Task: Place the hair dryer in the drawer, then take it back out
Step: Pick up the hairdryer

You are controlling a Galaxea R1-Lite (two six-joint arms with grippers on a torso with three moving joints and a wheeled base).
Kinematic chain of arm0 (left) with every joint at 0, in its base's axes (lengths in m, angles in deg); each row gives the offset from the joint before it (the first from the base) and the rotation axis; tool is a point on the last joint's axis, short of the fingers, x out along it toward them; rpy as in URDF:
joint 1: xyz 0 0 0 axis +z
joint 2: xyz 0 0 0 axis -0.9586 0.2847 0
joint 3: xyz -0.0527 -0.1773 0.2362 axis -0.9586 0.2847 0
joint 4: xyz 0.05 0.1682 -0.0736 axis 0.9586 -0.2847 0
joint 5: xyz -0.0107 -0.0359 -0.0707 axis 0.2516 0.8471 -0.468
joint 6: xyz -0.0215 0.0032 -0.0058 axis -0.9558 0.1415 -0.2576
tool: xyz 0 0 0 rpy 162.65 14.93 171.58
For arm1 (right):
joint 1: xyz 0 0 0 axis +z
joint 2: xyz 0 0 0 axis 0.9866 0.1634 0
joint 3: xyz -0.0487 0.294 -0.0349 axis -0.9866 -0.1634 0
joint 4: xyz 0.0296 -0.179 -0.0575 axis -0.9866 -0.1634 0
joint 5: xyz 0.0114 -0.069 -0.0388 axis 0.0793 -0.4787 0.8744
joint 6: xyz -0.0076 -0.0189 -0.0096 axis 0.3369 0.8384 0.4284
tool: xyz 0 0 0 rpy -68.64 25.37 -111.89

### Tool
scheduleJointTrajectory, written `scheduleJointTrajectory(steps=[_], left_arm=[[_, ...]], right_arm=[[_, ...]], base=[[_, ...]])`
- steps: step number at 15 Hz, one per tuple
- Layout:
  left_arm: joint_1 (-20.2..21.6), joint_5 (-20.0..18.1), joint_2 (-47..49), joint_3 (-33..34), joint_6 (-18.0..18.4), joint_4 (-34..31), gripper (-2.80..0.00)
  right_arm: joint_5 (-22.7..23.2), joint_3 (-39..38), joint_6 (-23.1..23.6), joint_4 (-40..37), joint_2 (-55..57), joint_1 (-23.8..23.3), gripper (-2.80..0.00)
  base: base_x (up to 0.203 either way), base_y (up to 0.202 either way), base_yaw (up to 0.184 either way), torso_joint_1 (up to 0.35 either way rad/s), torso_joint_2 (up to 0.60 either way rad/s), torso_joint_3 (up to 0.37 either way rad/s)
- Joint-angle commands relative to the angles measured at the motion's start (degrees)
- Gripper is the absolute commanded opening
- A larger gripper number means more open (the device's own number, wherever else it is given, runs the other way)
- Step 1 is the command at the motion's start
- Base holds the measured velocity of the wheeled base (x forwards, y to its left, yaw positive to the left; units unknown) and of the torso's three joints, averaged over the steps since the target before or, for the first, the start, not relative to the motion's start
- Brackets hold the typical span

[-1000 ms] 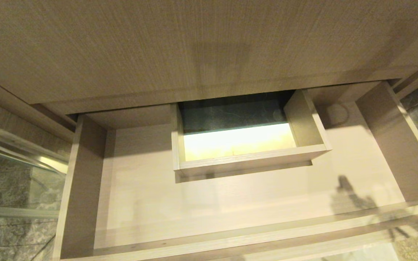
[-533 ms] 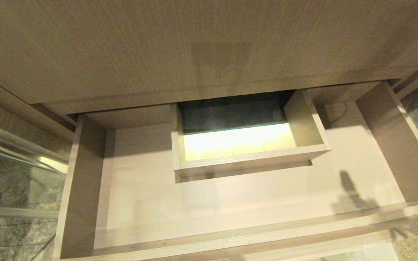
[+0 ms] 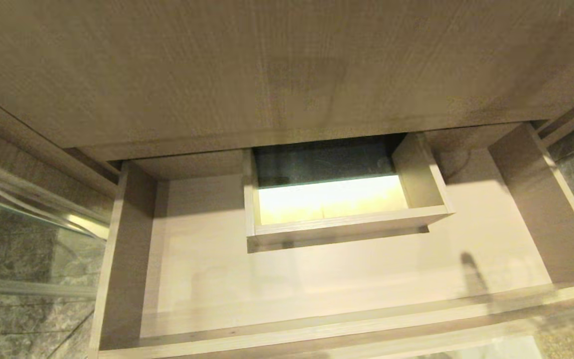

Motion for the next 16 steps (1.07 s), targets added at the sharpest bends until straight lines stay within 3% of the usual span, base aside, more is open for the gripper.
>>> scheduleJointTrajectory(steps=[1,4,16], left_arm=[[0.0,0.0,0.1,0.0,0.0,0.0,-2.8],[0.0,0.0,0.1,0.0,0.0,0.0,-2.8],[0.0,0.0,0.0,0.0,0.0,0.0,-2.8]], right_arm=[[0.1,-0.5,0.1,-0.1,-1.4,0.0,-2.8],[0.1,-1.0,0.2,0.6,-1.7,0.0,-2.8],[-0.1,-2.7,0.2,0.5,-2.2,0.0,-2.8]], base=[[0.0,0.0,0.0,0.129,-0.41,-0.237],[0.0,0.0,0.0,0.074,-0.45,-0.244],[0.0,0.0,0.0,0.274,-0.49,-0.263]])
